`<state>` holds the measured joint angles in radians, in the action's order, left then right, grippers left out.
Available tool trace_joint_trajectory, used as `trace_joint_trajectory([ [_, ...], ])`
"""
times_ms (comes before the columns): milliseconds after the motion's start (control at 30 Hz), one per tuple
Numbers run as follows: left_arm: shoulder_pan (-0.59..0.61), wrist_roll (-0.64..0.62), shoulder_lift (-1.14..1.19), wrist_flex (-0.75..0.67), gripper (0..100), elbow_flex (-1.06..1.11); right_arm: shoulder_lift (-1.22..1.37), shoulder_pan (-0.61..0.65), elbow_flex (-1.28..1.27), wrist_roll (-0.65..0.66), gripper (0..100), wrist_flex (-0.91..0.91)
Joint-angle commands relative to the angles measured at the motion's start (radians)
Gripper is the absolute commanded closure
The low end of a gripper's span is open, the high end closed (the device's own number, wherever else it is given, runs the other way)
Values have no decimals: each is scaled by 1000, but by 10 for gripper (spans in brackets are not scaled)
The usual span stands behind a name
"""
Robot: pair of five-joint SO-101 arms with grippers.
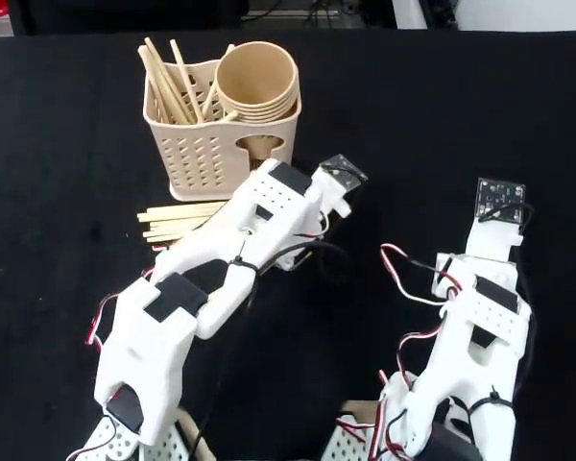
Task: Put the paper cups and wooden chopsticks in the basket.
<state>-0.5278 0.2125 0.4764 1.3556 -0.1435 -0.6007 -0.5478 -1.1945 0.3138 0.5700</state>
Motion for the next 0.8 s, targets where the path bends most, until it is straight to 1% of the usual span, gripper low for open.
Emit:
trace_joint_trajectory([
  [0,8,-9,-101,5,971,1,8,12,5,9,974,-8],
  [100,13,-23,-201,0,971,58,8,12,5,9,975,-8],
  [367,19,-37,-502,-109,971,274,8,12,5,8,975,-8],
  [500,21,-37,-651,-130,971,341,8,12,5,8,975,-8],
  [567,31,-40,-724,-130,971,355,8,12,5,8,975,-8],
  [633,54,-71,-793,-130,971,357,8,12,5,8,975,-8],
  [767,111,-109,-924,-132,971,317,8,12,5,8,975,-8],
])
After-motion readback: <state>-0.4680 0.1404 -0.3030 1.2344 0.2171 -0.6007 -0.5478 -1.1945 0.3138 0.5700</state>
